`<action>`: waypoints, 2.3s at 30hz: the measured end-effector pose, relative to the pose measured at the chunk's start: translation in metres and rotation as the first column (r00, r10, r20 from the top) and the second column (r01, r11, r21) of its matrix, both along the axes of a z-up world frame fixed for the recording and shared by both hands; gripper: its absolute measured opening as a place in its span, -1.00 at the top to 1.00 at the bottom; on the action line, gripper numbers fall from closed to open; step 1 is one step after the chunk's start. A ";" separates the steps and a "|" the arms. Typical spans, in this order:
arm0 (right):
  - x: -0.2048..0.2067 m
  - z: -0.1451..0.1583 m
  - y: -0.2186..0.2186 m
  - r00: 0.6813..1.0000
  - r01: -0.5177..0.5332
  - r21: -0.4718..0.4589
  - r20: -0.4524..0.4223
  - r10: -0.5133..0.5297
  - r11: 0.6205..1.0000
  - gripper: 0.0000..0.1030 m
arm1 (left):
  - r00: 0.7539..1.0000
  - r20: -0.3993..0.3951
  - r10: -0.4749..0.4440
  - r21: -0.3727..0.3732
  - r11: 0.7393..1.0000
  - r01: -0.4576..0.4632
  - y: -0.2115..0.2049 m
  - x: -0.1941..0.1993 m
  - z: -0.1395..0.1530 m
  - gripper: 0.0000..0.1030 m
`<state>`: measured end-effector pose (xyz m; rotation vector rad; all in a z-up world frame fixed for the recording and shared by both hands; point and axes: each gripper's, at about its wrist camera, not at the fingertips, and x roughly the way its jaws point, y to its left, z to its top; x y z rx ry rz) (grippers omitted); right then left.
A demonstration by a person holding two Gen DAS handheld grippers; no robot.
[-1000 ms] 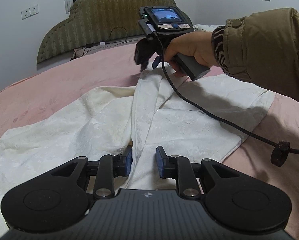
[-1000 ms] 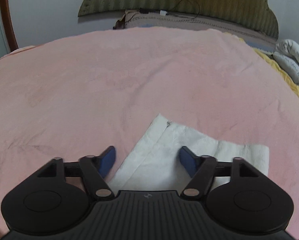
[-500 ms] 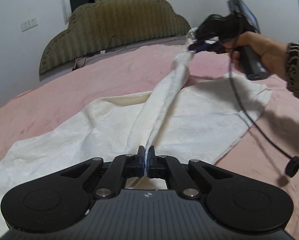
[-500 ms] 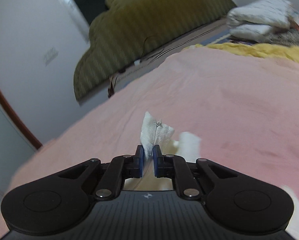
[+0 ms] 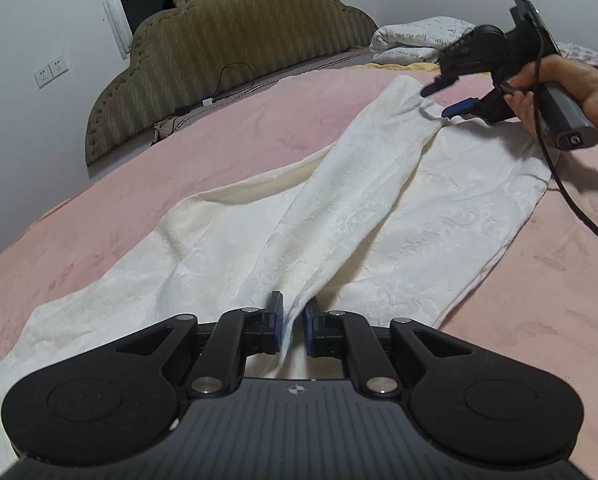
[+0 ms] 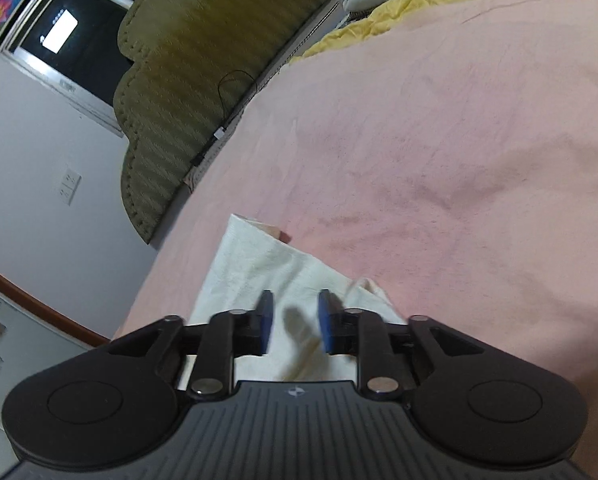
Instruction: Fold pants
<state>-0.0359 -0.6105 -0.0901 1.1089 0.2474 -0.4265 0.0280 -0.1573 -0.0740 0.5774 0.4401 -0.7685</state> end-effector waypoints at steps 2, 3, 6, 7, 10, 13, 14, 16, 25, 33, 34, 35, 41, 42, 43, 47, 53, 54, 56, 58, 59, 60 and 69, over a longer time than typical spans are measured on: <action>0.003 0.004 0.003 1.000 0.016 0.021 -0.012 -0.016 1.000 0.14 | 1.000 0.024 -0.007 0.019 1.000 0.006 -0.002 -0.003 -0.001 0.55; 0.001 0.007 0.005 0.999 0.031 0.033 -0.018 -0.031 0.999 0.06 | 0.999 0.035 -0.016 0.026 1.000 0.015 -0.002 -0.005 -0.001 0.53; -0.012 0.010 0.013 1.000 0.019 0.109 0.006 -0.020 0.994 -0.20 | 0.998 0.047 -0.031 0.041 0.999 0.030 -0.002 -0.006 -0.003 0.45; -0.015 0.009 0.017 1.000 -0.017 0.147 0.023 0.014 0.989 -0.32 | 0.999 0.045 -0.031 0.044 0.999 0.029 -0.003 -0.005 -0.004 0.45; -0.009 0.004 0.033 0.989 -0.148 0.180 0.024 0.146 0.972 -0.36 | 0.999 0.027 -0.023 0.022 1.000 0.022 -0.006 -0.001 -0.001 0.44; 0.007 0.004 0.044 0.980 -0.198 0.140 0.011 0.198 0.970 -0.36 | 0.999 -0.045 0.025 -0.048 0.998 -0.027 -0.003 0.010 0.006 0.47; 0.011 0.004 0.043 0.981 -0.194 0.137 0.018 0.194 0.971 -0.36 | 0.996 -0.075 0.038 -0.072 0.996 -0.044 -0.001 0.015 0.008 0.54; 0.016 0.006 0.037 0.986 -0.168 0.117 0.036 0.165 0.979 -0.37 | 0.992 -0.115 0.057 -0.100 0.993 -0.069 0.002 0.021 0.010 0.60; 0.016 0.000 0.010 0.996 0.055 0.054 0.062 -0.058 0.997 0.79 | 0.999 -0.018 0.032 -0.035 0.999 -0.032 -0.011 0.008 0.007 0.51; 0.028 0.036 0.000 0.995 -0.020 0.020 0.100 0.018 1.000 0.88 | 0.986 -0.095 0.133 -0.123 0.982 -0.145 -0.004 0.036 0.034 0.87; 0.038 0.051 -0.001 0.993 -0.039 -0.008 0.112 0.040 0.999 0.87 | 0.981 -0.101 0.168 -0.161 0.970 -0.183 -0.001 0.044 0.044 0.87; 0.043 0.068 0.002 0.989 -0.050 -0.053 0.138 0.056 0.997 0.87 | 0.973 -0.102 0.208 -0.209 0.952 -0.225 0.004 0.050 0.057 0.87; 0.002 0.143 0.036 0.936 -0.035 -0.293 0.326 0.134 0.956 0.88 | 0.985 -0.013 0.171 -0.297 0.940 -0.167 0.033 0.026 0.096 0.86; -0.011 0.138 0.038 0.948 -0.027 -0.293 0.295 0.117 0.956 0.88 | 0.991 -0.028 0.130 -0.275 0.952 -0.132 0.034 0.019 0.090 0.86; -0.024 0.130 0.040 0.966 -0.019 -0.286 0.240 0.091 0.958 0.87 | 0.996 -0.056 0.077 -0.249 0.964 -0.088 0.033 0.010 0.082 0.86; -0.074 0.073 0.037 0.999 0.018 -0.191 0.043 -0.010 0.981 0.87 | 0.995 -0.094 -0.035 -0.138 0.990 0.021 0.027 -0.015 0.044 0.85; -0.120 0.019 0.043 0.996 0.079 -0.060 -0.027 -0.081 0.995 0.87 | 0.996 -0.060 -0.072 -0.087 0.994 0.066 0.033 -0.034 0.033 0.86; -0.128 0.018 0.047 0.996 0.083 -0.060 -0.019 -0.084 0.995 0.87 | 0.995 -0.062 -0.082 -0.100 0.992 0.076 0.036 -0.034 0.037 0.86; -0.138 0.021 0.052 0.997 0.081 -0.075 -0.012 -0.082 0.994 0.87 | 0.992 -0.072 -0.103 -0.103 0.990 0.096 0.042 -0.036 0.036 0.86; -0.142 0.022 0.058 0.996 0.073 -0.096 -0.037 -0.077 0.993 0.87 | 0.991 -0.072 -0.111 -0.075 0.992 0.106 0.041 -0.037 0.028 0.86; -0.144 0.019 0.059 0.996 0.073 -0.087 -0.047 -0.077 0.994 0.87 | 0.991 -0.069 -0.115 -0.062 0.992 0.111 0.041 -0.038 0.024 0.86; -0.148 0.016 0.059 0.995 0.074 -0.077 -0.055 -0.078 0.994 0.87 | 0.991 -0.066 -0.120 -0.044 0.992 0.117 0.041 -0.038 0.020 0.86; -0.173 0.030 0.051 0.957 0.220 -0.136 -0.163 -0.241 0.966 0.63 | 0.979 -0.078 -0.187 -0.017 0.982 0.187 0.053 -0.040 0.022 0.86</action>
